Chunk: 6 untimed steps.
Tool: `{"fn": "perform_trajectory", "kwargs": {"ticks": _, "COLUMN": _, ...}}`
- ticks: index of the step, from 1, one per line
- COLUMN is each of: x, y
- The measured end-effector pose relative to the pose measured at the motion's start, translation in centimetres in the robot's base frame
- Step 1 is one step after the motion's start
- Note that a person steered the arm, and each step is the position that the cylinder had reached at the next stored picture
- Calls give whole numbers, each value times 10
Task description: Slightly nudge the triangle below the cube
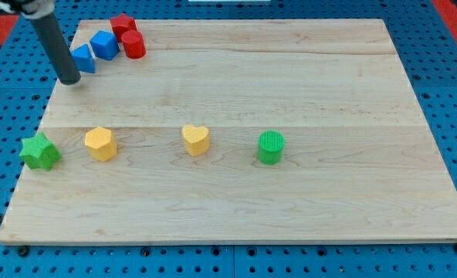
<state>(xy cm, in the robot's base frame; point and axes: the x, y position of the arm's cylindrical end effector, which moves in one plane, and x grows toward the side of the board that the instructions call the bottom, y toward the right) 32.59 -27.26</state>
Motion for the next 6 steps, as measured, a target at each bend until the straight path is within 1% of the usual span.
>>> {"fn": "perform_trajectory", "kwargs": {"ticks": 1, "x": -44, "y": -29}}
{"fn": "perform_trajectory", "kwargs": {"ticks": 2, "x": -45, "y": -27}}
{"fn": "perform_trajectory", "kwargs": {"ticks": 3, "x": -38, "y": 28}}
{"fn": "perform_trajectory", "kwargs": {"ticks": 4, "x": -38, "y": 24}}
{"fn": "perform_trajectory", "kwargs": {"ticks": 5, "x": -38, "y": -12}}
{"fn": "perform_trajectory", "kwargs": {"ticks": 6, "x": -75, "y": -31}}
